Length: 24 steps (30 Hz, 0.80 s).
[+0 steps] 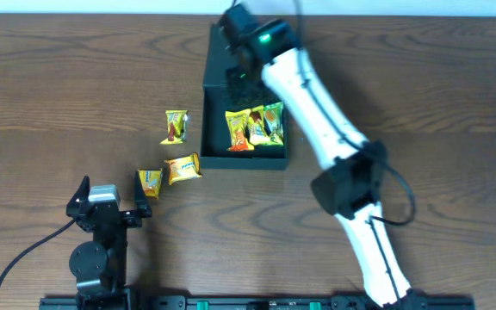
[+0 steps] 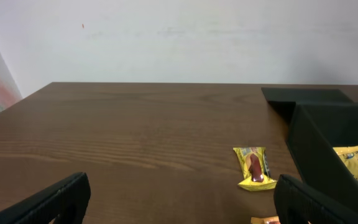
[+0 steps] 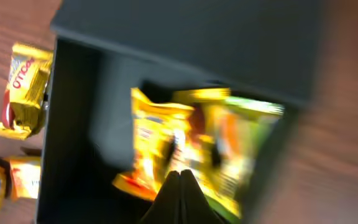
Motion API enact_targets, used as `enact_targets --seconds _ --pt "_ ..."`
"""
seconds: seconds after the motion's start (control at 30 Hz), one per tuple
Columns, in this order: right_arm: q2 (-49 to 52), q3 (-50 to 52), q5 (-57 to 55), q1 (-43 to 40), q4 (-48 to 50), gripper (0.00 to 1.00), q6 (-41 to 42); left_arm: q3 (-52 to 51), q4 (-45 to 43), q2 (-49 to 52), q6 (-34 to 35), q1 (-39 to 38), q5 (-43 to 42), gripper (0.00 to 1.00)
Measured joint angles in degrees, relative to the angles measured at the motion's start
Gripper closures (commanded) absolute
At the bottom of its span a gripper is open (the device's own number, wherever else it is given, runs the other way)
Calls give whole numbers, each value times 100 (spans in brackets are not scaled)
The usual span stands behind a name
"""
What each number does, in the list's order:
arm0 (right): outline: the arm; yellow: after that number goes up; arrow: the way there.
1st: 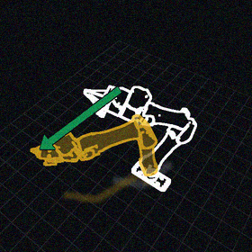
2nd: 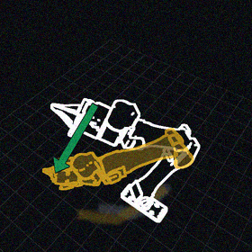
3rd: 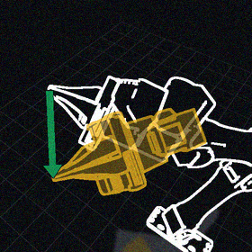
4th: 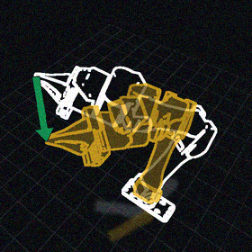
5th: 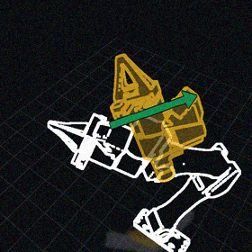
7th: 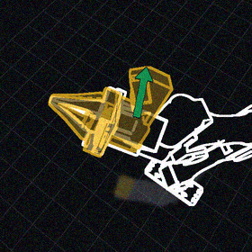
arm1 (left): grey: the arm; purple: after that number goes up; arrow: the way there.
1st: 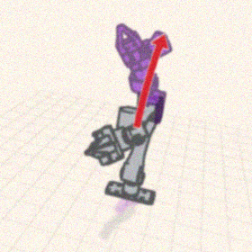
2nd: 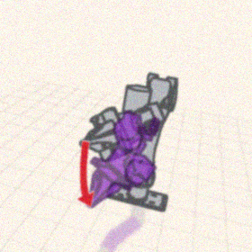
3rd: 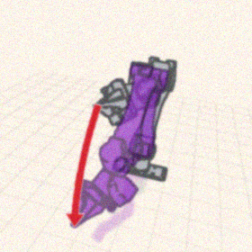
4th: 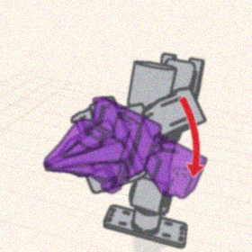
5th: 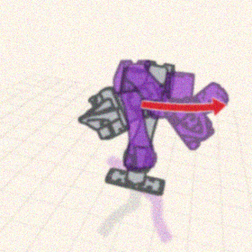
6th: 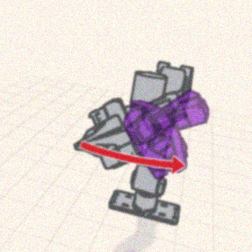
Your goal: Pack container
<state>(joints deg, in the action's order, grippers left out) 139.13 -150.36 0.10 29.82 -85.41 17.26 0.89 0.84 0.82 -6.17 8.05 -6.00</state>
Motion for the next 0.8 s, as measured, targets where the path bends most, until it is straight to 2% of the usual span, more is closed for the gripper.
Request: enact_targets --seconds 0.17,0.23,0.43,0.57,0.63,0.7,0.8 --pt "-1158 -254 -170 -586 -1113 98 -356 0 0 0 -2 -2 0 5" --pt "-1381 -155 -205 -706 -1163 98 -470 0 0 -2 -2 0 0 5" --pt "-1121 352 -162 -863 -1161 98 -743 0 0 0 -2 0 0 5" --pt "-1578 568 -149 -1023 -1134 98 -855 0 0 -2 -2 -2 0 5" --pt "-2175 1069 -160 -1082 -1082 98 -881 0 0 0 -2 -2 0 5" --pt "-3163 1998 -179 -1176 -616 98 -898 0 0 0 4 0 -9 4" --pt "-4843 3921 -247 -1521 385 98 -940 2 -4 0 275 -2 -72 5"
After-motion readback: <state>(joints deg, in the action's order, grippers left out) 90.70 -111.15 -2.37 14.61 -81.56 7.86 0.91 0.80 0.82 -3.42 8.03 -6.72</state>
